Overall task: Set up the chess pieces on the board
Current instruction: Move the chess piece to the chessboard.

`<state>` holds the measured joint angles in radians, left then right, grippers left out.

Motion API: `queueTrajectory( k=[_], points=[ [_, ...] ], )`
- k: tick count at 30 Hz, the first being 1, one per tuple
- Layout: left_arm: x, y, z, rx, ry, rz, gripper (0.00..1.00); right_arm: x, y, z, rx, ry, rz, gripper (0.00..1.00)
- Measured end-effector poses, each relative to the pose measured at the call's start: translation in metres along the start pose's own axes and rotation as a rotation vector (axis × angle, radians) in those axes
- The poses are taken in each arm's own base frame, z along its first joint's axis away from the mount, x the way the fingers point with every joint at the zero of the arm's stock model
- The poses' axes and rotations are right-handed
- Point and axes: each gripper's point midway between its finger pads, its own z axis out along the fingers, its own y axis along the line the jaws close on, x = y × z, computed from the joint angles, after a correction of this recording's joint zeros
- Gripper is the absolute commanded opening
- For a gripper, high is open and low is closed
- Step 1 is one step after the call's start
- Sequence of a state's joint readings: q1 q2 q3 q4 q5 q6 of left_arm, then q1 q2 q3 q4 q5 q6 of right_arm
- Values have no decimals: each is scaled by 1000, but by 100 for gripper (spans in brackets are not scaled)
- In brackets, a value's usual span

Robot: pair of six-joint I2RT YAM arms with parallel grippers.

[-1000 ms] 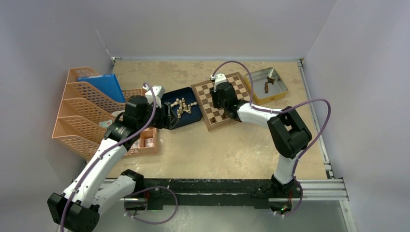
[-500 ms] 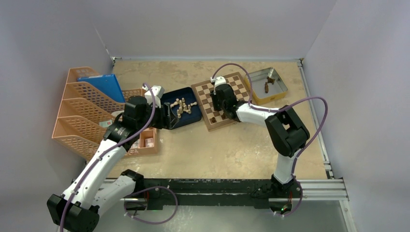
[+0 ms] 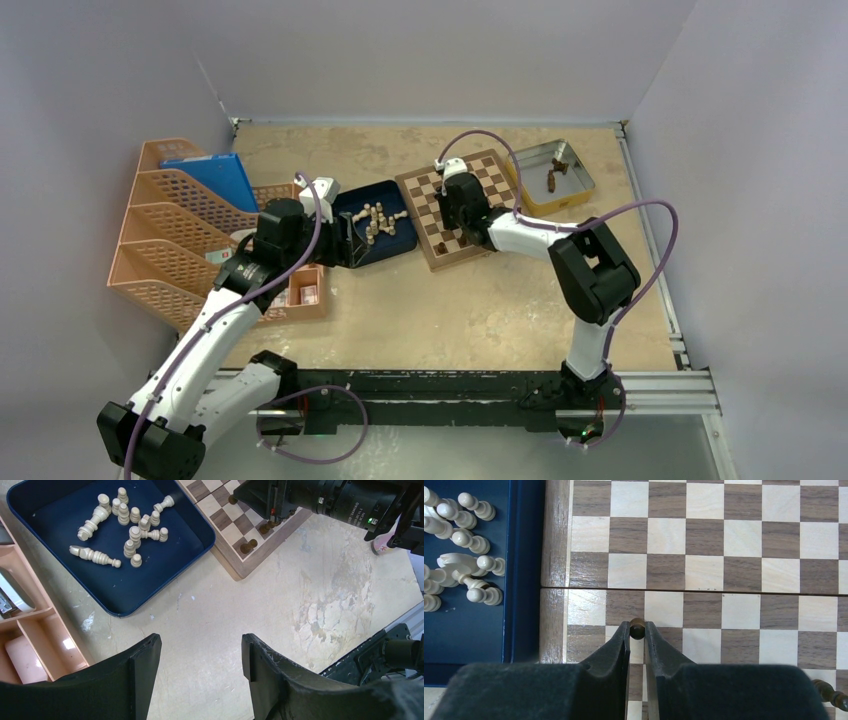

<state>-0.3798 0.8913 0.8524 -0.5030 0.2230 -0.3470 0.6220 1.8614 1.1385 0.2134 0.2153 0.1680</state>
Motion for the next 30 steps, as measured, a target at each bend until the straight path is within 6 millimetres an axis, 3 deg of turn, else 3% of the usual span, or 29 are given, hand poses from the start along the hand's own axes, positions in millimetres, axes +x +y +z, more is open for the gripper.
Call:
queueTrajectory(
  k=[6, 13, 19, 30],
  points=[
    [0, 0, 0, 0, 0, 0, 60, 2, -3, -3, 21, 31, 11, 13],
    [0, 0, 0, 0, 0, 0, 61, 10, -19, -17, 112, 84, 34, 13],
    [0, 0, 0, 1, 1, 0, 61, 0, -29, -29, 147, 60, 88, 12],
    [0, 0, 0, 1, 1, 0, 61, 4, -65, -30, 222, 80, 160, 12]
  ],
)
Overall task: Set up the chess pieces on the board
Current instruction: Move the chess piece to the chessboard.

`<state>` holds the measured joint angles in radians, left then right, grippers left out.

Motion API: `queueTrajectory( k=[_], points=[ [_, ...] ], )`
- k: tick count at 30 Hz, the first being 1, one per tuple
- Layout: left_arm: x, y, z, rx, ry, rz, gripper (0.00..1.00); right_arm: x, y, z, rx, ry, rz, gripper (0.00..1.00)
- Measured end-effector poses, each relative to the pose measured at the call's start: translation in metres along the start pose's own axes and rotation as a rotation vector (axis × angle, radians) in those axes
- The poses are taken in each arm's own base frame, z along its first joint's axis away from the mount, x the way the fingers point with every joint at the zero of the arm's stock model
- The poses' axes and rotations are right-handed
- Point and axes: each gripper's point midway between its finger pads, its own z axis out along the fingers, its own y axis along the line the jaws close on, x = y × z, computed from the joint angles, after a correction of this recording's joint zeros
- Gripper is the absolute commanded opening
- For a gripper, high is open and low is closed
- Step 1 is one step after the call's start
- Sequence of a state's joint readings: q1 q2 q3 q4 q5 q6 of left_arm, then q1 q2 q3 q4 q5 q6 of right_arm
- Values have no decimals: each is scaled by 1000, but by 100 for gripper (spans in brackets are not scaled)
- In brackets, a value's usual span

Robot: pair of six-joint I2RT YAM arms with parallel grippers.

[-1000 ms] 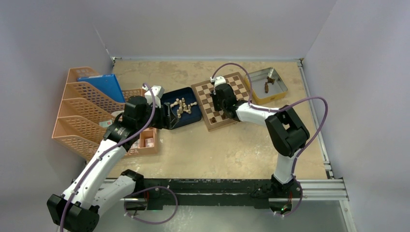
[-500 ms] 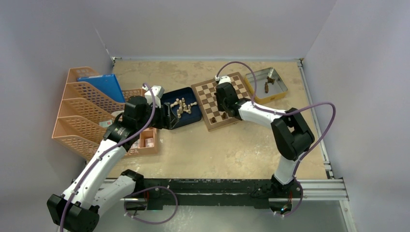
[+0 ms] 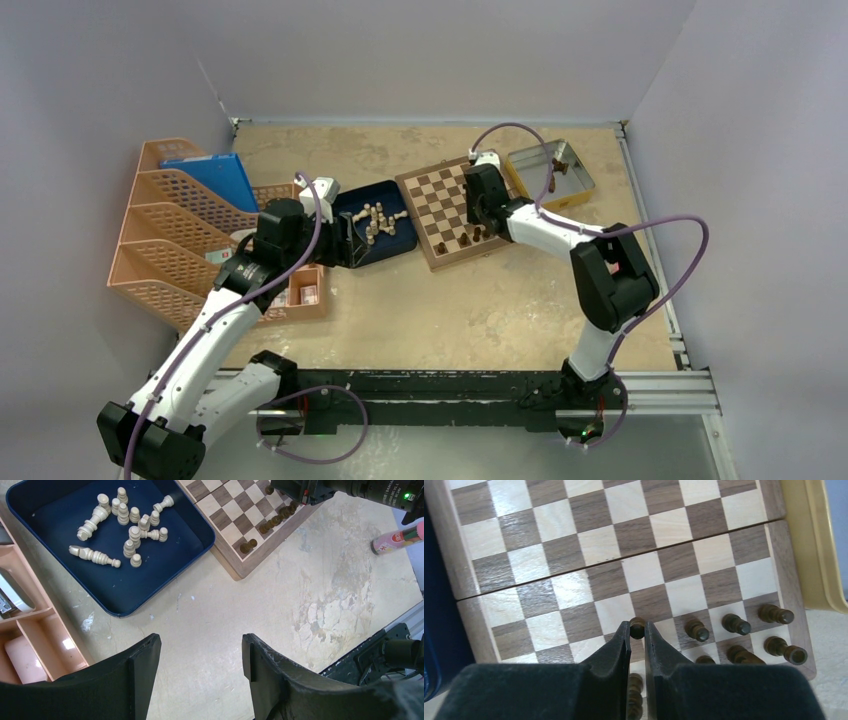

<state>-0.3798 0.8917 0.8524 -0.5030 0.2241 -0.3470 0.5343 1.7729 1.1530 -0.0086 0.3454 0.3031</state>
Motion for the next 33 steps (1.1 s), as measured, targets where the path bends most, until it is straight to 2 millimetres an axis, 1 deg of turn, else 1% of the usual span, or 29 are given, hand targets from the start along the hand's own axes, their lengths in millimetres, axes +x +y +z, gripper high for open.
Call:
queueTrajectory(
  k=[5, 14, 23, 33],
  points=[
    [0, 0, 0, 1, 0, 0, 61, 6, -10, 2, 21, 22, 13, 12],
    [0, -1, 0, 4, 1, 0, 61, 16, -15, -1, 38, 60, 10, 12],
    [0, -1, 0, 7, 2, 0, 61, 11, -16, -6, 39, 51, 14, 12],
    [0, -1, 0, 7, 2, 0, 61, 12, -17, -6, 45, 51, 16, 12]
  ],
)
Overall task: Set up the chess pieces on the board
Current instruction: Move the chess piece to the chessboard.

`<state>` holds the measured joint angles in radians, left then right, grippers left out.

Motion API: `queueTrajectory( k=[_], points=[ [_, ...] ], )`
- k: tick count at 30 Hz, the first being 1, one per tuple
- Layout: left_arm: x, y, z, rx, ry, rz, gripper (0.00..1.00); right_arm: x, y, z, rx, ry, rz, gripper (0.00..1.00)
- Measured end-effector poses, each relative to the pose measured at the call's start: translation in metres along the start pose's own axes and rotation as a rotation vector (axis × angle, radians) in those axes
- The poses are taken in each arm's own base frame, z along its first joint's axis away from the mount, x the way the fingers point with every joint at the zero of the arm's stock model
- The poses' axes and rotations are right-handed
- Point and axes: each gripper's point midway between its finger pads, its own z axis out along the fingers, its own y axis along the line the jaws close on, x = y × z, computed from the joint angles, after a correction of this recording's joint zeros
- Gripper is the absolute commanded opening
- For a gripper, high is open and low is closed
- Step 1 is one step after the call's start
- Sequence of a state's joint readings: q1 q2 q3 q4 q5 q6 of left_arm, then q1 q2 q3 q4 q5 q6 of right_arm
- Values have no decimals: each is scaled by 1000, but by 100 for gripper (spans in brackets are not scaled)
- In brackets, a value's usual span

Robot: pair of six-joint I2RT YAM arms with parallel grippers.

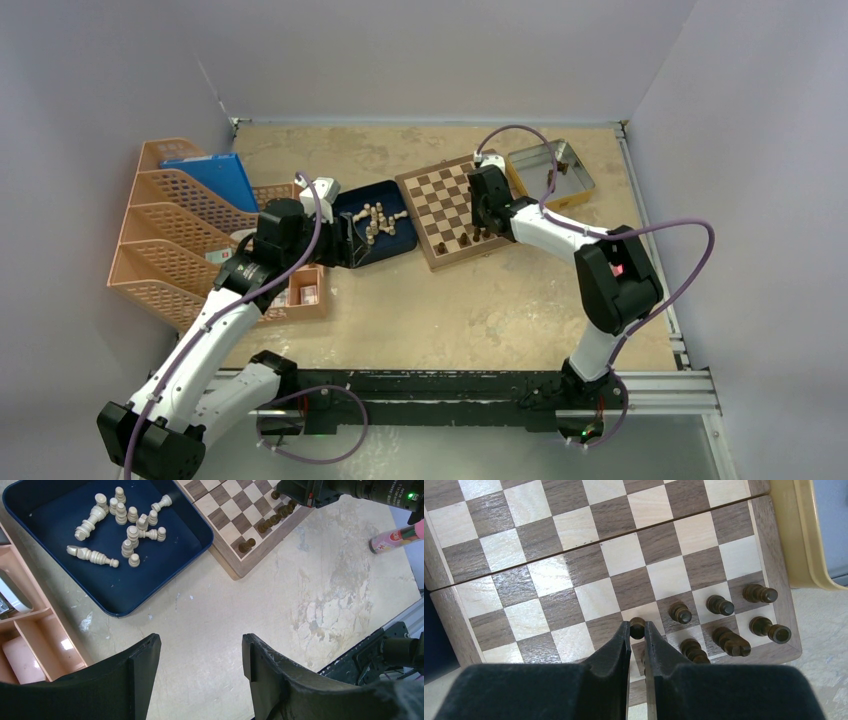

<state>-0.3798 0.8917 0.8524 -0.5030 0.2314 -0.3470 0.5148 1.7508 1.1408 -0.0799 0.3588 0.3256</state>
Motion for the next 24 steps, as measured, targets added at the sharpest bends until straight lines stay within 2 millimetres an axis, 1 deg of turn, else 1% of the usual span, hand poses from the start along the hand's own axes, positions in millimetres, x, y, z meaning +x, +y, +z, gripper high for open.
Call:
queueTrajectory(
  k=[17, 24],
  points=[
    [0, 0, 0, 0, 0, 0, 61, 0, -3, 1, 17, -4, 4, 15],
    [0, 0, 0, 0, 0, 0, 61, 4, -4, 3, 22, 7, 1, 16]
  ],
)
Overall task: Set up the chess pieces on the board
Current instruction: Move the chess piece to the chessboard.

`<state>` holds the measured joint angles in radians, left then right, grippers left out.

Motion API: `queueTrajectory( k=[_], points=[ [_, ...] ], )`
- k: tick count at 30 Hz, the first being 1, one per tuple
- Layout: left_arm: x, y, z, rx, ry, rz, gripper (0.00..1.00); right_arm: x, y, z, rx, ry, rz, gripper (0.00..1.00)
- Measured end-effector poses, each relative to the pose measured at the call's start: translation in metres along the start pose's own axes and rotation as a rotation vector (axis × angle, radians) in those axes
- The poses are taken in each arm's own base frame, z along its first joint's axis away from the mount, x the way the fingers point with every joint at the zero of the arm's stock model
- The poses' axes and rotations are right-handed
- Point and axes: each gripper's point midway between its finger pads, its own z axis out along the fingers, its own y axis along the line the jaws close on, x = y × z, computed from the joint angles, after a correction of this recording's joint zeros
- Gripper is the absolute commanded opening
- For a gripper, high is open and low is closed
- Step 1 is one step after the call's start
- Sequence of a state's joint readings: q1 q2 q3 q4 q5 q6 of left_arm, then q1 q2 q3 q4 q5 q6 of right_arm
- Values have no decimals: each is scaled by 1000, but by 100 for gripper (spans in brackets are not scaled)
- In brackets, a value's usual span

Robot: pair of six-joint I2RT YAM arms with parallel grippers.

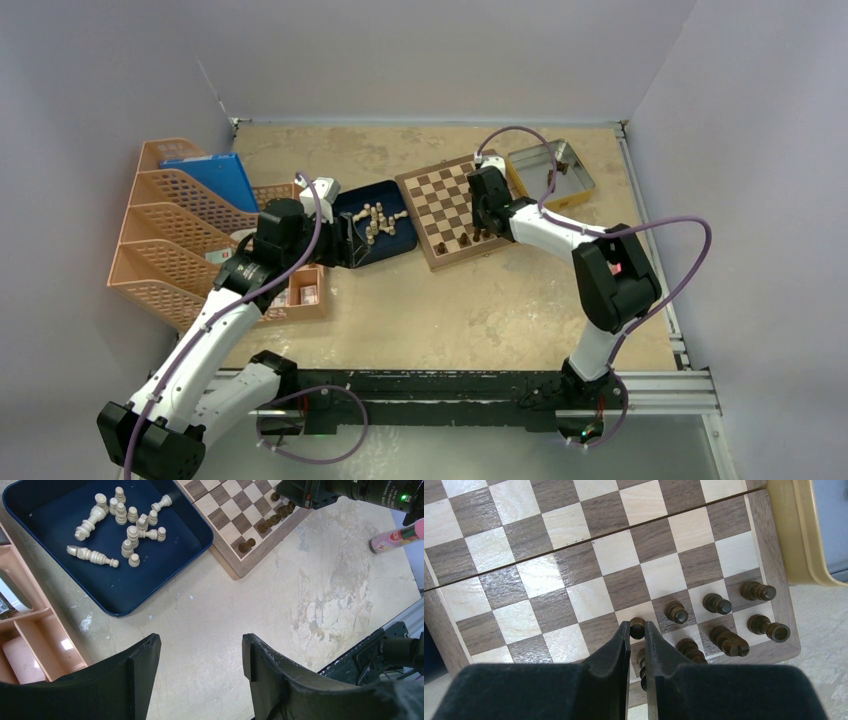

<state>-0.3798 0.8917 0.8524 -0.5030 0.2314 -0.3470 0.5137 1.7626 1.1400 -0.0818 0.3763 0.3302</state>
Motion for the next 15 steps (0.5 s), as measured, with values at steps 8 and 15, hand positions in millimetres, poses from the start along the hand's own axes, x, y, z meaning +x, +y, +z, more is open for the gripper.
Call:
queueTrajectory(
  k=[8, 15],
  points=[
    [0, 0, 0, 0, 0, 0, 61, 2, 0, 1, 3, 8, -3, 17],
    [0, 0, 0, 0, 0, 0, 61, 3, 0, 1, 3, 8, -3, 18]
  ],
)
